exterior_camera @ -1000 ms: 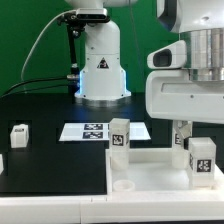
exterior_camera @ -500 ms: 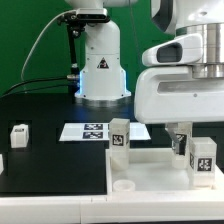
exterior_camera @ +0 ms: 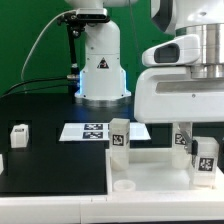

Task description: Assemble square table

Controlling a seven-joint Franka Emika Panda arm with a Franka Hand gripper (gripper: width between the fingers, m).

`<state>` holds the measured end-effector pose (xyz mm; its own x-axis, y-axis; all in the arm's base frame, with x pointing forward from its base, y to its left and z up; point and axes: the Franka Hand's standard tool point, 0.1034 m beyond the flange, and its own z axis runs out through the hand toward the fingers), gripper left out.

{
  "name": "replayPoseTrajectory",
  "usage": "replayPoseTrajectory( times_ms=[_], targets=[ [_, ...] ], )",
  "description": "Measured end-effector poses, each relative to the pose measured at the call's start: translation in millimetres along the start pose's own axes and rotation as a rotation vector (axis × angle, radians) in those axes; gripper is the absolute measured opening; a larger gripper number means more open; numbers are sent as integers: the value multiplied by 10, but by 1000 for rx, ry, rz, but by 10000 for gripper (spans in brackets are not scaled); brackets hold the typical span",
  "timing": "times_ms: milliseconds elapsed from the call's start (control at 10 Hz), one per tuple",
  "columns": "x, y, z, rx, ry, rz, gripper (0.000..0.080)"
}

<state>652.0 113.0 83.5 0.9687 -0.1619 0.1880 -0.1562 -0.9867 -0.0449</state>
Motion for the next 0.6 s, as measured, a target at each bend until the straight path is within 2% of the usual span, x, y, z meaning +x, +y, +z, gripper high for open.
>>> replayPoseTrajectory(
  times_ms=[100, 200, 400, 500, 600],
  targets=[
    [0, 12, 3, -2, 0, 67, 285],
    [-4, 40, 5, -10, 1, 240, 285],
    [-49, 73, -3, -42, -10, 594, 285],
    [-67, 97, -4, -42, -34, 775, 285],
    [-62, 146, 9, -25, -48, 891, 285]
  ],
)
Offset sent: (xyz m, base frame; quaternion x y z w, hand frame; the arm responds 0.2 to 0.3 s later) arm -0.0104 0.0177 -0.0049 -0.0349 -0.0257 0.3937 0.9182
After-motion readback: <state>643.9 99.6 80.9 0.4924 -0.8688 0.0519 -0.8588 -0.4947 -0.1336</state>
